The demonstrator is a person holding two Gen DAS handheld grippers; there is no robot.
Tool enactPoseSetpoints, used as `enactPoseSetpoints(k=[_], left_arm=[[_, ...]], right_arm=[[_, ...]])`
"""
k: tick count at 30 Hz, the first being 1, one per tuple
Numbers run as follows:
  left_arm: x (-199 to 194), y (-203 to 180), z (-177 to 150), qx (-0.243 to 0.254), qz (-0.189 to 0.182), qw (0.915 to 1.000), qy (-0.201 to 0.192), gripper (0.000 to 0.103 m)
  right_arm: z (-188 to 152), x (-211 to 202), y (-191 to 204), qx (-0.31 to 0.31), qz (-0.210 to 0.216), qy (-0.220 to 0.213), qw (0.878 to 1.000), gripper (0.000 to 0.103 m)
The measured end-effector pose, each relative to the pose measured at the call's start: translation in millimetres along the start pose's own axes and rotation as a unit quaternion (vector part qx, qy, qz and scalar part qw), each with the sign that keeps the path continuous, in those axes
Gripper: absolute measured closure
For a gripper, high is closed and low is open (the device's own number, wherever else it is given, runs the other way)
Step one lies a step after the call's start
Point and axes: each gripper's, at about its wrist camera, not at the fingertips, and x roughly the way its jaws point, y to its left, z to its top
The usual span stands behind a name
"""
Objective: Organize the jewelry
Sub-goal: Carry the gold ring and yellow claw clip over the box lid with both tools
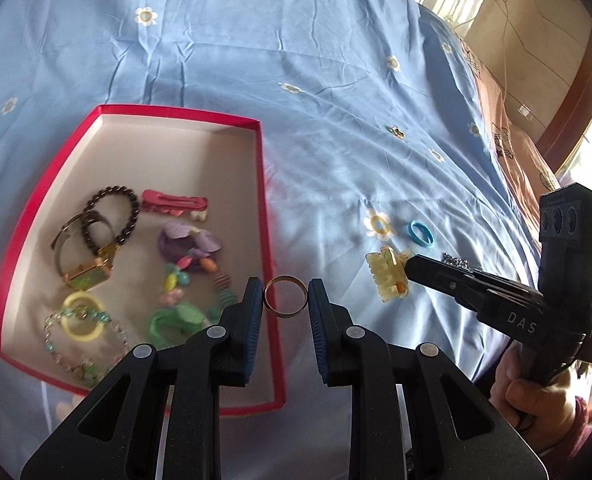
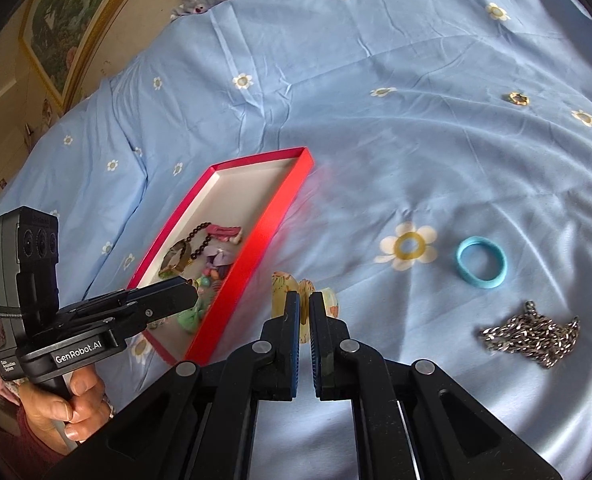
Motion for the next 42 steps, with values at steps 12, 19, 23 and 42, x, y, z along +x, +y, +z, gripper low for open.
enactPoseSetpoints(k=[12,19,23,42], left_arm=[[-30,33,-19,-0.025,0.026,0.9992,-0.017,0.082],[-42,55,-31,-0.048,0.044,0.9976,-0.023,0.082],[-46,63,-36,-0.057,0.051,0.9967,-0.024,0.082],[-54,92,-41,-0.077,0.072,0.9939,-0.029,0.082]], right_arm=[[-8,12,40,-0.036,0.022,0.019,0.999,0.099],[-10,16,58,-0.05,0.033,0.026,0.998,0.099],[-11,19,67,-0.061,0.038,0.03,0.997,0.099],[-13,50,105,-0.098,0.054,0.06,0.992,0.099]])
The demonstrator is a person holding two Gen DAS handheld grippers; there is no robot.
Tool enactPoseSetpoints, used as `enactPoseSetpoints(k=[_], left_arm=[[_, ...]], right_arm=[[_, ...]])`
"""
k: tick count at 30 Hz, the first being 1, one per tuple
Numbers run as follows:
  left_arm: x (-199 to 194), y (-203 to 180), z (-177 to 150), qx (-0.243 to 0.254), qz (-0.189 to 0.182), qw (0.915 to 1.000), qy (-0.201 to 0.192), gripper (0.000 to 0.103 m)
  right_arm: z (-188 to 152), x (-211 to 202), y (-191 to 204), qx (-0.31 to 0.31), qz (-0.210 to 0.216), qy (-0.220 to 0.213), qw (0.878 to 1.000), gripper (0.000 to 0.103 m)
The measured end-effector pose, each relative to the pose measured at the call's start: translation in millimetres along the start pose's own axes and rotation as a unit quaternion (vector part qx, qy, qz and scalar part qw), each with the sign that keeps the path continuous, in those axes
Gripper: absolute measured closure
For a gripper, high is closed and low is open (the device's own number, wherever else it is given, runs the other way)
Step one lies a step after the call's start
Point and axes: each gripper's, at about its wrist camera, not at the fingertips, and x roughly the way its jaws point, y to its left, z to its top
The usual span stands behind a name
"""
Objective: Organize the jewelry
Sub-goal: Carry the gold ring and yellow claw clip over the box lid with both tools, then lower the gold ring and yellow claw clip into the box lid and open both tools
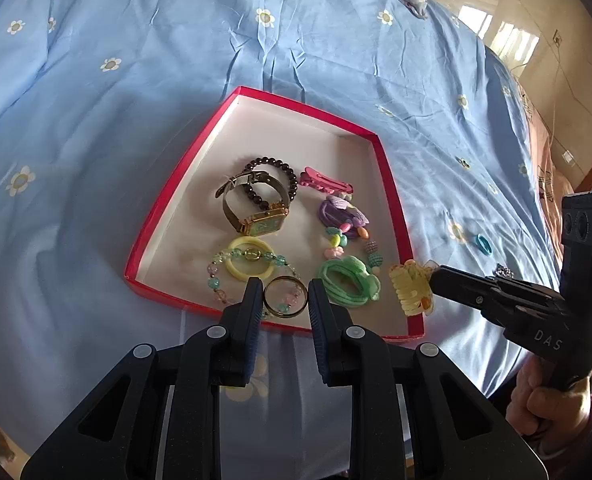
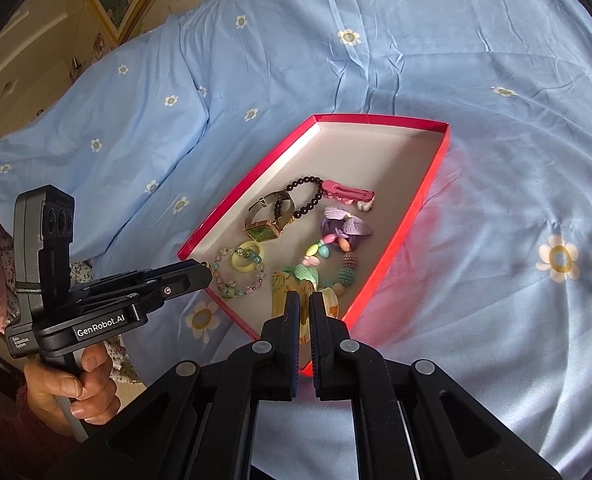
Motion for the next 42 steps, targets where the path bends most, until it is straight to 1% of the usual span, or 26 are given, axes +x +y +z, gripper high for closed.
enactPoseSetpoints(k=[5,15,24,28,31,37,42], left_arm=[[6,5,3,0.001,0.006,1.0,0.003,0.082],[29,13,4,0.014,0.026,0.9994,0.017,0.082],[38,12,4,0.026,0.035,0.9988,0.023,0.082],[41,9,4,0.034,0.041,0.9983,0.023,0.082],[43,8,4,0.039,0.045,0.9979,0.025,0.082],[45,5,5,0.043,0.055,0.9972,0.028,0.082],[46,5,5,0.04,0.053,0.9974,0.028,0.082]], right_arm=[[1,13,5,-0.008,0.002,0.013,1.0,0.099],[-3,33,8,-0.024,-0.01,0.034,0.999,0.099],[-3,35,8,-0.025,-0.009,0.035,0.999,0.098],[-3,35,7,-0.023,-0.008,0.036,0.999,0.095],[-2,36,7,-0.022,-0.009,0.036,0.999,0.095],[-1,37,7,-0.024,-0.01,0.036,0.999,0.094],[-1,38,7,-0.021,-0.008,0.035,0.999,0.094]])
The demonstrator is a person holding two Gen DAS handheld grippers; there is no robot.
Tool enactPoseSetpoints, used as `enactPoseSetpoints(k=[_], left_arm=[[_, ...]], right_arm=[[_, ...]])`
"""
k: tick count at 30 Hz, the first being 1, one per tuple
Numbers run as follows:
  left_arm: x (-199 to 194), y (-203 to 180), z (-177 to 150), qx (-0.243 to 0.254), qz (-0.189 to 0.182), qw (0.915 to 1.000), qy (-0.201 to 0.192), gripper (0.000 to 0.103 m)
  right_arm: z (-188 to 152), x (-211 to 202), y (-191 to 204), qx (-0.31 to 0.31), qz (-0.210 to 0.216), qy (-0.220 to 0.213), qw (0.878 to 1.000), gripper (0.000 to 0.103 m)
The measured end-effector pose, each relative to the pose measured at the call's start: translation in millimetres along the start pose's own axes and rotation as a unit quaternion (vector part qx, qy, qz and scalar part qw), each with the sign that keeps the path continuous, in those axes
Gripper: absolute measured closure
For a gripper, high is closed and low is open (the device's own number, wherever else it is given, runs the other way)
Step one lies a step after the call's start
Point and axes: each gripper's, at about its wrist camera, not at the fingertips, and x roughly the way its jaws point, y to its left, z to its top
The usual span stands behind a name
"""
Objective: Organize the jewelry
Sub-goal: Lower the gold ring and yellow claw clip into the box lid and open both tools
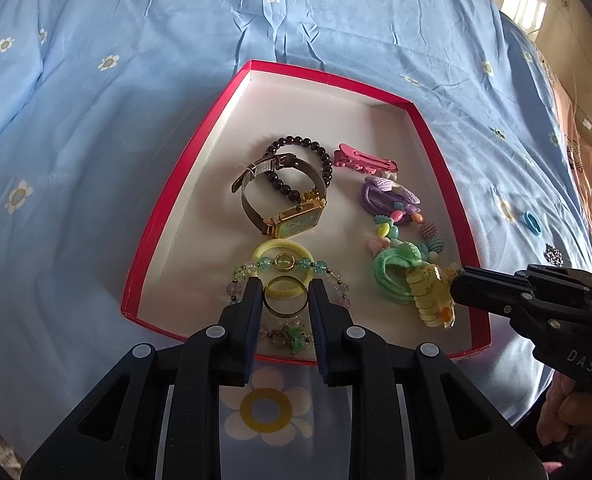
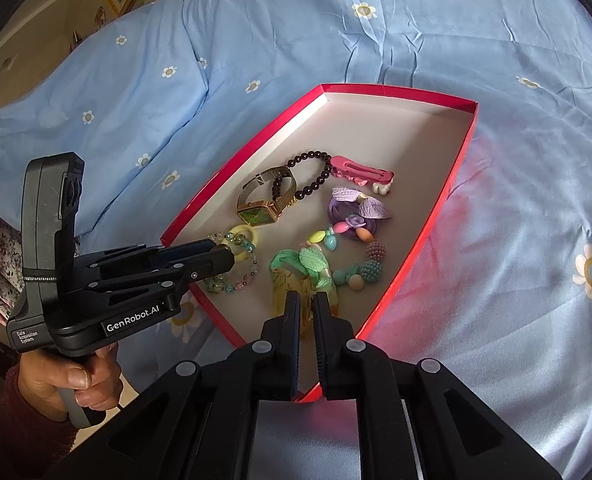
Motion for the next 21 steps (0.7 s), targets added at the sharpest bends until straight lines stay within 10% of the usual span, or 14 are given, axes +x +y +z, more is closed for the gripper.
enactPoseSetpoints(k=[21], left_arm=[[-11,-1,-1,-0.007,0.0,0.9999,-0.011,0.068]], right_arm=[[-1,-8,0,0.008,0.004,-0.013,1.0,0.08]])
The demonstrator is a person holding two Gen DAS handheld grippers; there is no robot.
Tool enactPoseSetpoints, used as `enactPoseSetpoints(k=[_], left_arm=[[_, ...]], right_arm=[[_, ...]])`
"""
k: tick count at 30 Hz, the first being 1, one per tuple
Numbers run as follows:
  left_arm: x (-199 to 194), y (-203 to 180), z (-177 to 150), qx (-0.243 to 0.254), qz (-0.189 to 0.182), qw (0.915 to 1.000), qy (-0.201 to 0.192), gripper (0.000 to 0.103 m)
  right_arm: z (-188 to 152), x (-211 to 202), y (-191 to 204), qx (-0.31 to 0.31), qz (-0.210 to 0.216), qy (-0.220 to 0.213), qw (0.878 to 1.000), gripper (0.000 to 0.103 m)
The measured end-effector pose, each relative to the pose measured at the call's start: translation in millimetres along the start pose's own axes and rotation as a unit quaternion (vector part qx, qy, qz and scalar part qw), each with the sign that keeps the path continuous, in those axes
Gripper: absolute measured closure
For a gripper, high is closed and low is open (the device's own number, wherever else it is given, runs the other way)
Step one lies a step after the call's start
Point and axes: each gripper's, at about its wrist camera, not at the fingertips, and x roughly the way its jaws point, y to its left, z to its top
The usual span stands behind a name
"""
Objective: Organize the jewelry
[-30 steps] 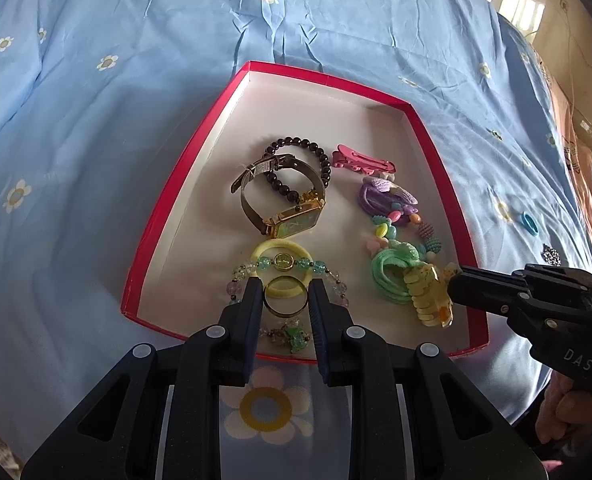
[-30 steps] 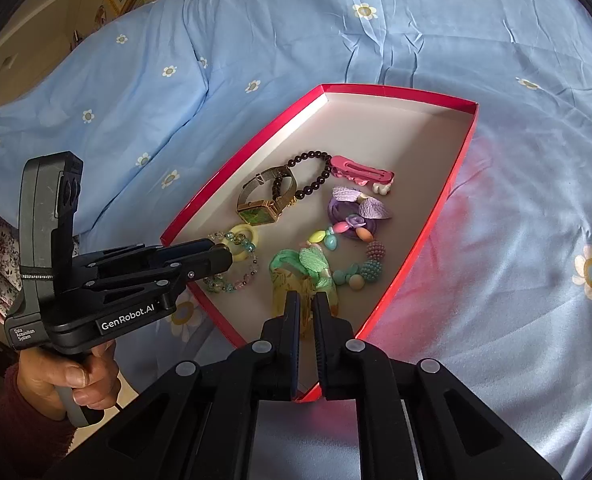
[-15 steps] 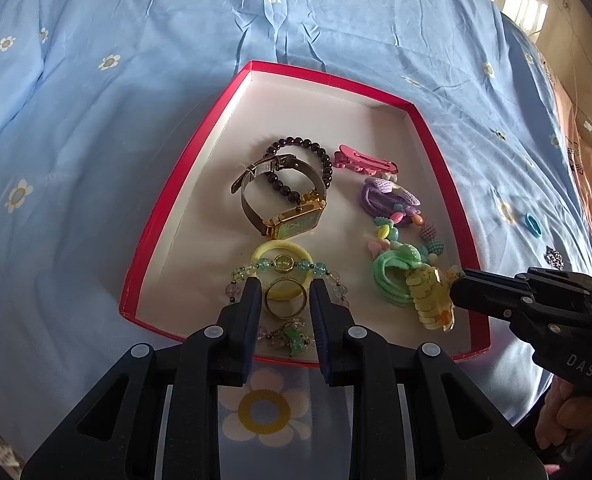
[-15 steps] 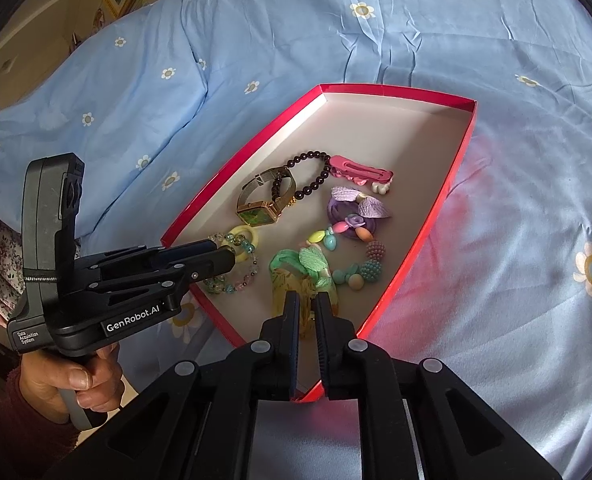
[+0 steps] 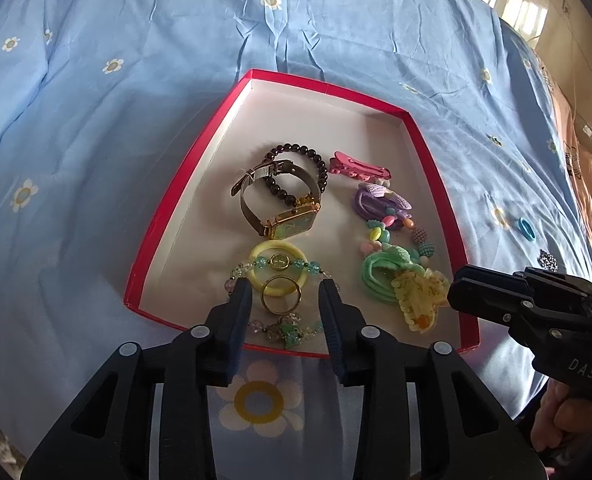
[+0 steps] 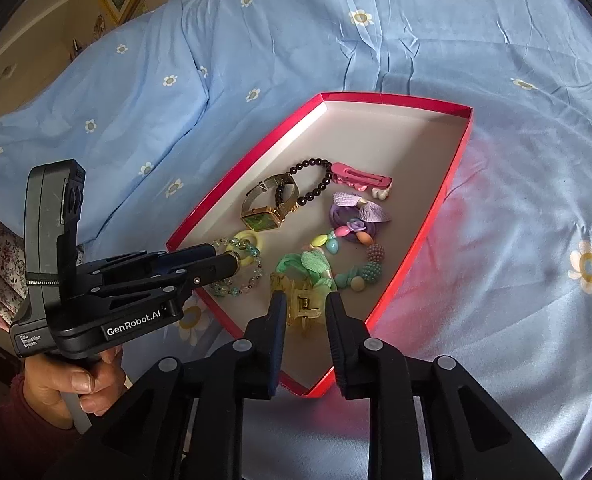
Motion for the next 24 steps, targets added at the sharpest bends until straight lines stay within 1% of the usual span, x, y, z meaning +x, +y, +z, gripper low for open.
enactPoseSetpoints(k=[6,18,21,24], left_arm=[[-9,2,-3,-0.007,0.003,0.9999,-0.009,0.064],[-21,-1,-10,-0.006,0.007,0.9998,-0.017,0.063],[-26,-2,-12,-0.008,0.008,0.9997,-0.02,0.061],[-31,-1,-15,-0.015,0.008,0.9996,-0.025,0.057]], right_arm=[[-1,-8,1,0.002,0.002,-0.013,1.0,0.076],[-8,-17,5,0.001,0.005,-0.026,1.0,0.075],[-10,-19,6,0.002,0.007,-0.028,1.0,0.075],[-12,-21,6,0.003,0.007,-0.03,1.0,0.068]])
